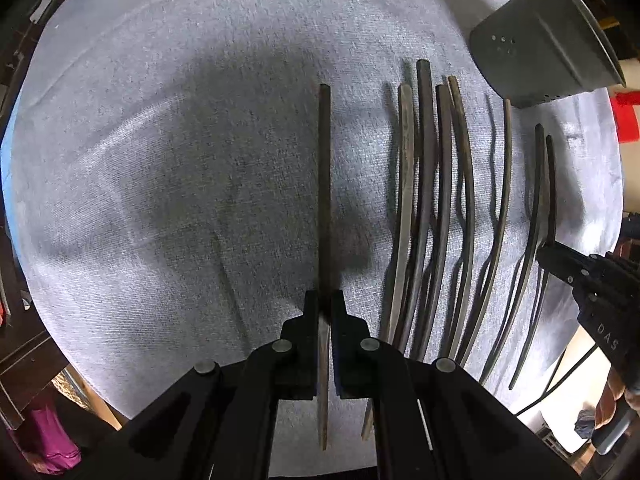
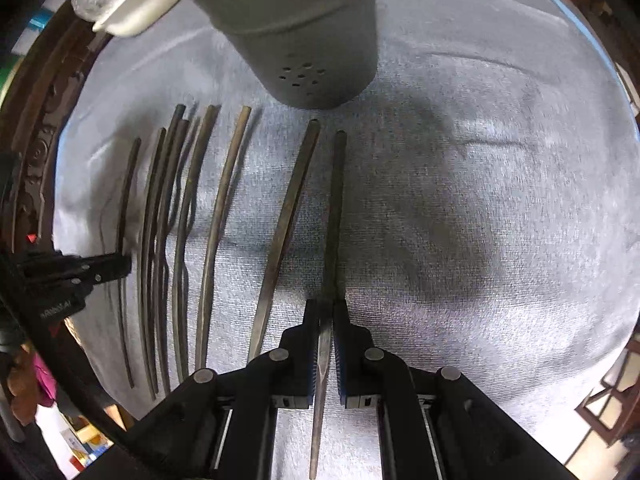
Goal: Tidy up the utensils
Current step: 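Lower the left tool onto another chopstick and close its fingers, then lift the chopsticks upright with both tools toward the grey holder cup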
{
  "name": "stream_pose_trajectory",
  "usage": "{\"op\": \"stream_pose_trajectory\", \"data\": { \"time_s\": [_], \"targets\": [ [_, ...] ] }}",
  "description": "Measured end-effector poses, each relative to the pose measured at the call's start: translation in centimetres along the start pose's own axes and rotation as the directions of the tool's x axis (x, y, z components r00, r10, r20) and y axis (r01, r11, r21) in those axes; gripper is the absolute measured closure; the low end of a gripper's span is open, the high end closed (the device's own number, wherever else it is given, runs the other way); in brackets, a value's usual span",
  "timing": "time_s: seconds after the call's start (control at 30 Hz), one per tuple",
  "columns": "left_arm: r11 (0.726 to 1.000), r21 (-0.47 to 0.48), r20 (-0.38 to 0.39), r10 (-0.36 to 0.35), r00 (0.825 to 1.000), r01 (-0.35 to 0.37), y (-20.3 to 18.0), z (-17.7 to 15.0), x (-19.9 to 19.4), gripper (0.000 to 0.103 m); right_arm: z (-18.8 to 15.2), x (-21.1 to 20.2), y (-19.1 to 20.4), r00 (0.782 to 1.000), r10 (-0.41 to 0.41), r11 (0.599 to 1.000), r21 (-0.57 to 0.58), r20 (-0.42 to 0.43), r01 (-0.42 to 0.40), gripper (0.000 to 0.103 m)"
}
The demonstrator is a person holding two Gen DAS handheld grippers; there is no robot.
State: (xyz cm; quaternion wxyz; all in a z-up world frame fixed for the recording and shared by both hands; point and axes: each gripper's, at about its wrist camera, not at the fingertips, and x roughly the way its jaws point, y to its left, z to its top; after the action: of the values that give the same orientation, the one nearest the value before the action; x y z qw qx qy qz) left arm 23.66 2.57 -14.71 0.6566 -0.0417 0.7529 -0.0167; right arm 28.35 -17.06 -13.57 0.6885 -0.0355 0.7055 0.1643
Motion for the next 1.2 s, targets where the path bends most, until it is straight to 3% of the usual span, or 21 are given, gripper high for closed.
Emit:
{"op": "stream_pose_trajectory", "data": {
  "time_s": [0.1, 0.2, 0.33, 0.4, 0.47, 0.57, 0.63, 0.67, 0.73, 0.8, 0.9, 0.93, 1.0, 1.2],
  "targets": [
    [1.0, -0.013, 0.042, -0.018, 0.999, 0.019, 0.5, 0.1, -0.5, 0.097, -0.6, 0.2, -0.1, 0.999, 0.012, 1.0, 0.005, 0.03, -0.012, 0.096],
    [0.997, -0.037, 0.121, -0.059, 0.991, 0.064, 1.6, -0.7, -2.0, 0.097, -2.4, -0.8, -1.7, 0.991, 0.074, 0.995, 0.059, 0.11, -0.081, 0.097],
    [0.991, -0.088, 0.291, -0.076, 0.954, 0.106, 2.8, -1.6, -4.8, 0.097, -4.6, -3.2, -4.1, 0.953, 0.102, 0.981, 0.131, 0.287, -0.144, 0.097],
    [0.985, -0.114, 0.39, -0.079, 0.917, 0.133, 3.0, -2.0, -6.1, 0.097, -5.3, -4.8, -4.7, 0.91, 0.102, 0.974, 0.146, 0.401, -0.174, 0.097],
    [0.979, -0.149, 0.472, -0.053, 0.88, 0.139, 2.3, -2.9, -7.8, 0.097, -5.7, -6.1, -4.8, 0.873, 0.056, 0.974, 0.164, 0.484, -0.153, 0.097],
    [0.972, -0.161, 0.6, -0.042, 0.799, 0.172, 2.2, -3.9, -8.6, 0.097, -6.3, -8.1, -4.1, 0.789, -0.004, 0.98, 0.16, 0.615, -0.12, 0.097],
    [0.97, -0.169, 0.659, -0.022, 0.752, 0.176, 2.5, -3.9, -8.9, 0.097, -7.0, -9.4, -3.4, 0.717, -0.027, 0.985, 0.139, 0.697, -0.099, 0.097],
    [0.968, -0.171, 0.693, -0.014, 0.721, 0.183, 2.5, -4.1, -8.9, 0.097, -6.8, -10.0, -3.8, 0.698, -0.057, 0.987, 0.145, 0.714, -0.068, 0.097],
    [0.967, -0.177, 0.74, 0.008, 0.672, 0.183, 2.2, -4.7, -8.8, 0.097, -7.5, -10.3, -2.9, 0.629, -0.101, 0.989, 0.145, 0.771, -0.019, 0.097],
    [0.969, -0.181, 0.768, 0.034, 0.64, 0.166, 2.4, -5.9, -9.0, 0.097, -8.1, -10.6, -2.8, 0.585, -0.131, 0.988, 0.157, 0.8, 0.007, 0.097],
    [0.975, -0.185, 0.792, 0.071, 0.606, 0.127, 2.4, -7.1, -9.0, 0.097, -8.9, -11.2, -2.2, 0.524, -0.17, 0.985, 0.161, 0.834, 0.063, 0.097],
    [0.976, -0.181, 0.798, 0.076, 0.598, 0.118, 2.2, -7.4, -9.1, 0.097, -9.1, -11.1, -1.9, 0.515, -0.176, 0.984, 0.155, 0.839, 0.084, 0.097],
    [0.979, -0.169, 0.805, 0.073, 0.588, 0.11, 2.3, -8.2, -10.0, 0.097, -9.8, -11.4, -1.6, 0.499, -0.18, 0.983, 0.146, 0.848, 0.107, 0.097],
    [0.987, -0.138, 0.823, 0.067, 0.564, 0.084, 1.8, -10.0, -10.3, 0.096, -12.4, -12.0, -0.8, 0.484, -0.167, 0.985, 0.125, 0.859, 0.118, 0.097]
  ]
}}
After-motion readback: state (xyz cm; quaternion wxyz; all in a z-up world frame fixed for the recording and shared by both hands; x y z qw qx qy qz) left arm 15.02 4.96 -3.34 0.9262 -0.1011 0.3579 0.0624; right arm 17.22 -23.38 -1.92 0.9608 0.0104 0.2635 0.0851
